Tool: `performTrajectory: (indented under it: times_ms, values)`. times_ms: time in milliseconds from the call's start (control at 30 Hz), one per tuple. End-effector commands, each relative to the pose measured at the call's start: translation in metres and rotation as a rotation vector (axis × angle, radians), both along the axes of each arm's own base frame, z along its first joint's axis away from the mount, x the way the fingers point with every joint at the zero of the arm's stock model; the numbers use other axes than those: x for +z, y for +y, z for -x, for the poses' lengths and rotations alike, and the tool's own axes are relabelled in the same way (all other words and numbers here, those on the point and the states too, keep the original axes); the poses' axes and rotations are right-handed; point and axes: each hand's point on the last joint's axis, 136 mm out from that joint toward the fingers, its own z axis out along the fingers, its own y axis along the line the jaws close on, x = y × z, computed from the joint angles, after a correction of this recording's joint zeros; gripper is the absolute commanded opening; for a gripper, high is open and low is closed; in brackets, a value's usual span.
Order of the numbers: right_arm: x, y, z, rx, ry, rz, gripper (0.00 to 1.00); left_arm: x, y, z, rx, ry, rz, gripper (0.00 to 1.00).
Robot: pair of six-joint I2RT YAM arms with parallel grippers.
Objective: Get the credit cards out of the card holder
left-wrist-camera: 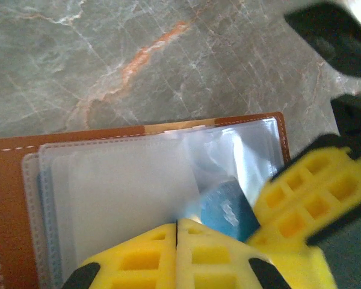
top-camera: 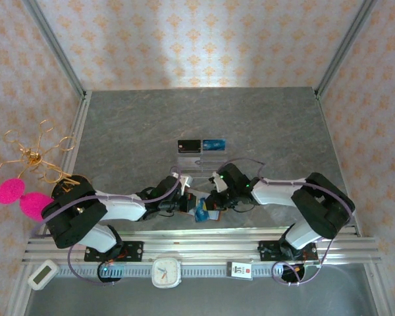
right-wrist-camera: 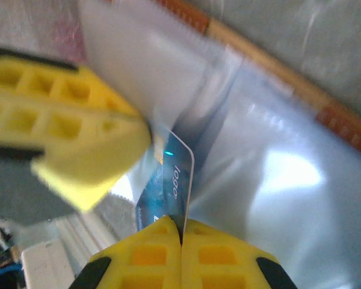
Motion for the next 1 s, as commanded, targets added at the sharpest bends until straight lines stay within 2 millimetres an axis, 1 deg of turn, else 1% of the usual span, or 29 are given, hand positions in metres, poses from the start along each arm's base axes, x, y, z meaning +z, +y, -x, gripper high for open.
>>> performTrajectory:
  times_ms: [0, 100, 133, 167, 200, 233, 300, 367, 400, 433, 467, 533, 567, 600, 633, 700, 733, 767, 867, 900, 933, 967]
  values:
    - [0.001, -0.011, 0.046, 0.082, 0.164, -0.024, 0.00, -0.015, 0.015, 0.003, 0.034, 0.038, -0.053, 0.00]
    - [0.011, -0.015, 0.063, 0.130, 0.223, -0.053, 0.00, -0.014, 0.015, 0.000, 0.043, 0.030, -0.045, 0.00]
    - [0.013, -0.018, 0.065, 0.140, 0.216, -0.039, 0.00, -0.013, 0.015, -0.001, 0.044, 0.027, -0.041, 0.00]
    - [0.020, -0.017, 0.063, 0.151, 0.196, -0.047, 0.00, -0.012, 0.015, -0.002, 0.046, 0.025, -0.037, 0.00]
    - [0.033, -0.012, 0.062, 0.166, 0.173, -0.083, 0.00, -0.011, 0.015, -0.003, 0.047, 0.024, -0.034, 0.00]
    - [0.043, -0.009, 0.059, 0.168, 0.151, -0.111, 0.00, -0.010, 0.014, -0.004, 0.047, 0.022, -0.031, 0.00]
    - [0.068, -0.001, 0.044, 0.163, 0.051, -0.148, 0.00, -0.004, 0.012, -0.006, 0.049, 0.012, -0.013, 0.00]
    - [0.087, 0.003, 0.025, 0.142, -0.067, -0.143, 0.00, 0.011, 0.011, -0.011, 0.067, -0.019, 0.027, 0.00]
    - [0.096, 0.003, 0.013, 0.116, -0.131, -0.127, 0.00, 0.023, 0.010, -0.015, 0.078, -0.046, 0.059, 0.00]
    - [0.105, 0.002, 0.001, 0.092, -0.181, -0.115, 0.00, 0.034, 0.010, -0.019, 0.090, -0.069, 0.080, 0.05]
    - [0.113, 0.000, -0.014, 0.053, -0.234, -0.100, 0.00, 0.049, 0.010, -0.023, 0.104, -0.104, 0.105, 0.13]
    - [0.137, -0.007, -0.042, -0.019, -0.341, -0.101, 0.00, 0.072, 0.014, -0.032, 0.137, -0.165, 0.128, 0.28]
    - [0.146, -0.012, -0.061, -0.068, -0.399, -0.087, 0.00, 0.084, 0.019, -0.036, 0.156, -0.196, 0.131, 0.36]
    - [0.156, -0.016, -0.076, -0.102, -0.454, -0.080, 0.00, 0.092, 0.023, -0.040, 0.172, -0.215, 0.131, 0.42]
    - [0.178, -0.022, -0.089, -0.133, -0.546, -0.091, 0.00, 0.100, 0.029, -0.042, 0.187, -0.237, 0.128, 0.48]
    - [0.207, -0.027, -0.114, -0.163, -0.677, -0.075, 0.00, 0.112, 0.040, -0.044, 0.214, -0.268, 0.119, 0.57]
    - [0.224, -0.029, -0.126, -0.171, -0.755, -0.071, 0.00, 0.117, 0.045, -0.044, 0.227, -0.286, 0.109, 0.62]
    - [0.234, -0.029, -0.139, -0.167, -0.813, -0.059, 0.00, 0.120, 0.050, -0.044, 0.241, -0.300, 0.096, 0.67]
    - [0.264, -0.025, -0.161, -0.093, -0.961, -0.062, 0.00, 0.133, 0.061, -0.043, 0.268, -0.338, 0.087, 0.78]
    - [0.272, -0.020, -0.163, -0.035, -1.002, -0.076, 0.00, 0.137, 0.064, -0.043, 0.276, -0.347, 0.085, 0.85]
    - [0.275, -0.014, -0.164, 0.030, -1.037, -0.079, 0.00, 0.141, 0.066, -0.042, 0.282, -0.357, 0.085, 0.93]
    - [0.273, -0.011, -0.167, 0.090, -1.066, -0.061, 0.00, 0.144, 0.069, -0.042, 0.291, -0.365, 0.082, 0.99]
